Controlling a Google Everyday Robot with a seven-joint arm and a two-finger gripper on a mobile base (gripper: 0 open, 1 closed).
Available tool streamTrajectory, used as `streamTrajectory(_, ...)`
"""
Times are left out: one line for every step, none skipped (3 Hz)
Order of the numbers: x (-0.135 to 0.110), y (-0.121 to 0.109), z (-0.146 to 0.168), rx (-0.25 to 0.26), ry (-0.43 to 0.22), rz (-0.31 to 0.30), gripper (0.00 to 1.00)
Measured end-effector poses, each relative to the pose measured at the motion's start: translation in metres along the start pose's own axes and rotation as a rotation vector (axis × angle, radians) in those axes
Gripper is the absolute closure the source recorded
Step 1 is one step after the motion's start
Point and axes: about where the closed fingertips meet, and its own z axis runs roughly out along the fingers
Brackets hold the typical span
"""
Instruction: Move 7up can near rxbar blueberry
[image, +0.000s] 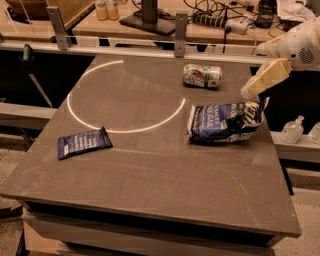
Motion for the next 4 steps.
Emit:
streamTrajectory(-0.009,-0.032,0.019,0.029,-0.020,-0.004,0.00)
streamTrajectory(-0.016,-0.058,0.050,0.039,0.015,-0.010,0.00)
streamTrajectory(-0.021,-0.072,0.091,0.032,0.076,-0.026,0.00)
streamTrajectory(-0.019,-0.079,0.127,0.013,0.142,-0.045,0.00)
